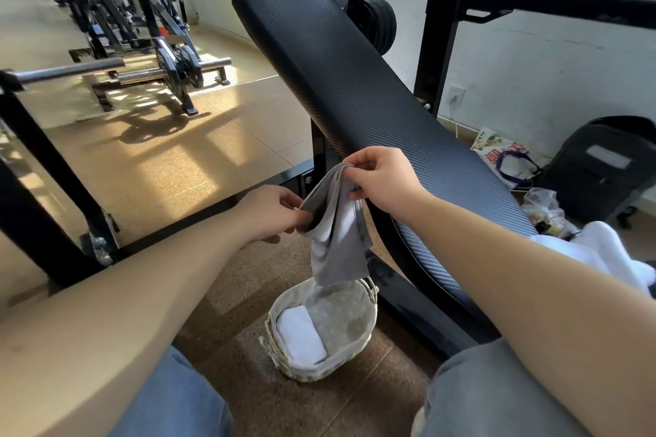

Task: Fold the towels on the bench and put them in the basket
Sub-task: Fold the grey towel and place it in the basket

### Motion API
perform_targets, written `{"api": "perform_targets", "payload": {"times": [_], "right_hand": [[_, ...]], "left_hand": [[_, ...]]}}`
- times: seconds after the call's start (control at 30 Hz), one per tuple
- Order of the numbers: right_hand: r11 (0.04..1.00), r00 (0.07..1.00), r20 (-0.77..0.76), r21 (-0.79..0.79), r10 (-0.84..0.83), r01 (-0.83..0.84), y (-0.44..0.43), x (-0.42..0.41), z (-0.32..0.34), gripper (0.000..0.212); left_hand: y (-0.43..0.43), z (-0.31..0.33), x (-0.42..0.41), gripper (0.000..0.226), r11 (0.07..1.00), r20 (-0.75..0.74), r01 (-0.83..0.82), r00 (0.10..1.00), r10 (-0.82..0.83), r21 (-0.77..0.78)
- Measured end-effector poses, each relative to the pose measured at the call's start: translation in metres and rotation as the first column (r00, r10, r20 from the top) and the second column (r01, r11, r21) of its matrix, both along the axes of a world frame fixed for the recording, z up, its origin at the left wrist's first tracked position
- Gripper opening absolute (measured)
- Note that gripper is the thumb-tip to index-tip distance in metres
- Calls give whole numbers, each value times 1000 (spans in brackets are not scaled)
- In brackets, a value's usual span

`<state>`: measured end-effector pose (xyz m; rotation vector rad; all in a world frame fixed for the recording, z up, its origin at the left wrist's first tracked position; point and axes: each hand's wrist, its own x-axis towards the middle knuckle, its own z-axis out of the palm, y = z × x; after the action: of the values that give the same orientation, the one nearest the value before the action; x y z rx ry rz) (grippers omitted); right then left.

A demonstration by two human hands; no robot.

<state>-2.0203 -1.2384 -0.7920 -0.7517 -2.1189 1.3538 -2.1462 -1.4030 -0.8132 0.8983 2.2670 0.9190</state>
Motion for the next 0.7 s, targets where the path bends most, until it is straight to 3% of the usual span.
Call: {"api": "perform_targets", "payload": {"times": [0.13, 0.23, 0.3, 0.4, 0.53, 0.7], "right_hand": [[999, 1000, 21, 43, 9, -9, 4, 1, 1, 6], [993, 998, 63, 118, -26, 19, 11, 4, 0, 7], [972, 989, 144, 235, -41, 6, 14, 7, -1, 6], [916, 971, 236, 396, -42, -57, 10, 8, -3, 8], [921, 992, 118, 389, -48, -2, 5, 4, 0, 8], [920, 950, 311, 374, -7, -116, 0, 2, -6, 9]], "left_hand": [[3, -1, 3, 9, 998, -114, -50, 992, 47, -25], [2, 7, -3, 20, 976, -117, -192, 972, 203, 102], [0, 13, -8, 19, 936, -63, -293, 949, 310, 193], [-3, 18, -10, 14, 915, -66, -320, 936, 345, 244], [-6, 22, -16, 13, 867, -17, -381, 913, 407, 322], [-11, 10, -21, 15, 933, -43, -302, 948, 316, 197]]}}
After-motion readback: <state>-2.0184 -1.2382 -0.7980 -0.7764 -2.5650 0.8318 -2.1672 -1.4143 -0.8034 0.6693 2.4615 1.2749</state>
